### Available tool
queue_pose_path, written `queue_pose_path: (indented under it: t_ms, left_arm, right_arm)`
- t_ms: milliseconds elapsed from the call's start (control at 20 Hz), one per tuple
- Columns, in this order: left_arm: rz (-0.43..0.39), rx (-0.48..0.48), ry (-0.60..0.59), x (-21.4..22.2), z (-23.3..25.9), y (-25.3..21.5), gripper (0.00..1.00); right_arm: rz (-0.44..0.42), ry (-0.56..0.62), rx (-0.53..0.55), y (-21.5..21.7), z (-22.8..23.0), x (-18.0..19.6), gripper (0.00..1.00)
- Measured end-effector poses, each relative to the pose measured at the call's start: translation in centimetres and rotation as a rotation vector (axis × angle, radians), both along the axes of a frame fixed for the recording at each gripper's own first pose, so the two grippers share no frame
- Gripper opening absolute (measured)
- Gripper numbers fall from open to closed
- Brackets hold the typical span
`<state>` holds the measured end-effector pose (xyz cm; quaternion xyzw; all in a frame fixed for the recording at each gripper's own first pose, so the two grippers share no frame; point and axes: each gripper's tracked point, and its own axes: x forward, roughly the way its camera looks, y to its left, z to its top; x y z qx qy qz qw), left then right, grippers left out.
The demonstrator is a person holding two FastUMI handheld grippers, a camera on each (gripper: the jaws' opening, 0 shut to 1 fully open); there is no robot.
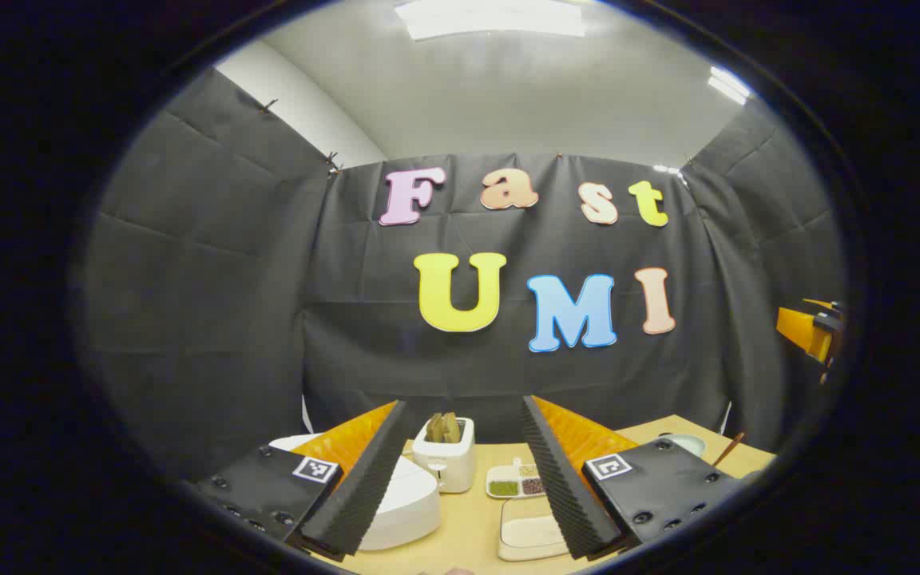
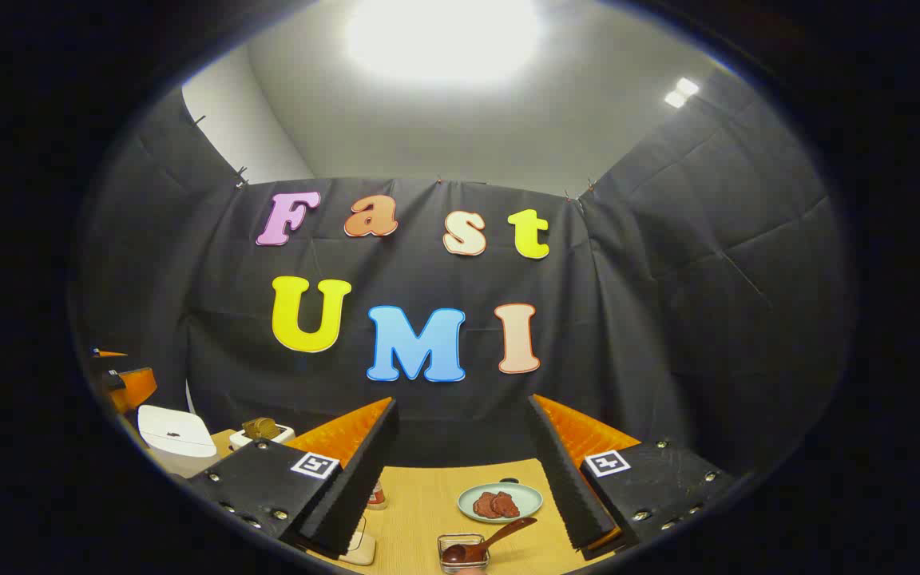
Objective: Close the left gripper, press the button to open the rice cooker; take a wooden spoon from the chopstick holder with the right hand, scoop a spoonful of rice and pour it into the rice cooker, then put the wooden spoon back into the chopstick holder.
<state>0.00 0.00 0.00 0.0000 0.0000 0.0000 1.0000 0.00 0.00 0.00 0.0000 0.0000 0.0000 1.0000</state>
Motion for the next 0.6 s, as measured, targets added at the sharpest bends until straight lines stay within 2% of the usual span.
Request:
queue_pose_path:
  t_ms: [600]
  left_arm:
    - [0.039,0.023,-0.003,-2.4,0.4,0.6,0.96]
  right_arm:
    - [0.045,0.008,-0.006,0.0,0.0,-1.0,0.96]
